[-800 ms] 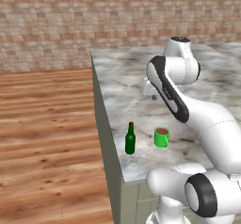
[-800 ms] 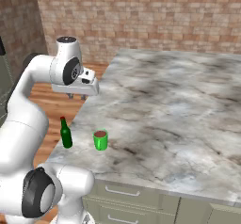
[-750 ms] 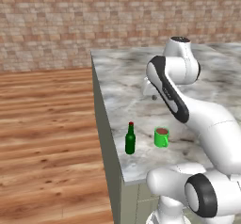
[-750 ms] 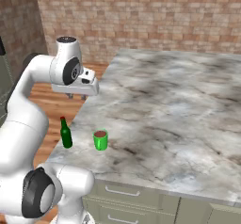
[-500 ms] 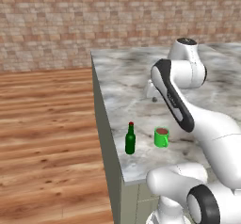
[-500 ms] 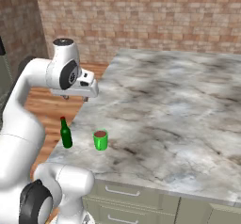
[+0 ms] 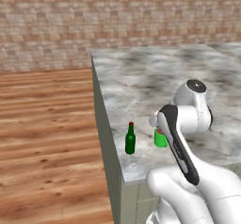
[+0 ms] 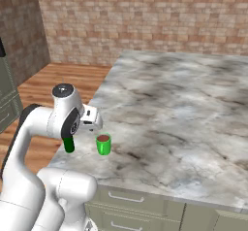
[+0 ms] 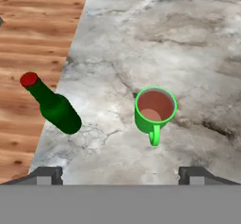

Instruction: Place the microwavable item in the microwave. Then, close the microwave door and press the start button.

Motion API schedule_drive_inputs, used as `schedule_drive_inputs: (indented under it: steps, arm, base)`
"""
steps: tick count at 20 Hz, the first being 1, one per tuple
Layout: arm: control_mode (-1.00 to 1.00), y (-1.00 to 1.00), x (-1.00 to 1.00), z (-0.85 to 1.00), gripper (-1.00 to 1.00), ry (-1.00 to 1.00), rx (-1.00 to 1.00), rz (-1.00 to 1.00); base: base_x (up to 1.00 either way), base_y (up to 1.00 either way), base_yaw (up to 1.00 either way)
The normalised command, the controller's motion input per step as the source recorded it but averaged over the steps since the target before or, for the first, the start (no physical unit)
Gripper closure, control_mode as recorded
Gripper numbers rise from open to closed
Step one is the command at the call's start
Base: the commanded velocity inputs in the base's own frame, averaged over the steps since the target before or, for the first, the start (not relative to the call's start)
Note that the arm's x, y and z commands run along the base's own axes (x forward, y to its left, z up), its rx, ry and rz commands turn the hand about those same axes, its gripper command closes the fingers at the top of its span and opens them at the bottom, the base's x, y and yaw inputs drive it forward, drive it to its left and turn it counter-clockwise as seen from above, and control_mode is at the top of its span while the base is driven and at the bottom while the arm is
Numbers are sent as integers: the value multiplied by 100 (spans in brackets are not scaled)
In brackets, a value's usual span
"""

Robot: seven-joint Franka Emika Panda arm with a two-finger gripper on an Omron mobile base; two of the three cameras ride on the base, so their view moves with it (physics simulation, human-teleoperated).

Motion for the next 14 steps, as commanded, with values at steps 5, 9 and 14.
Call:
schedule_drive_inputs:
  steps: [5,9,14]
  arm:
    - [-100,-28,0,-37,-100,-2,0,0]
    - [-100,-18,0,-30,-100,-2,0,0]
    - [-100,-3,0,-24,-100,0,0,0]
  base:
    - [0,0,0]
    - [0,0,0]
    - [0,0,0]
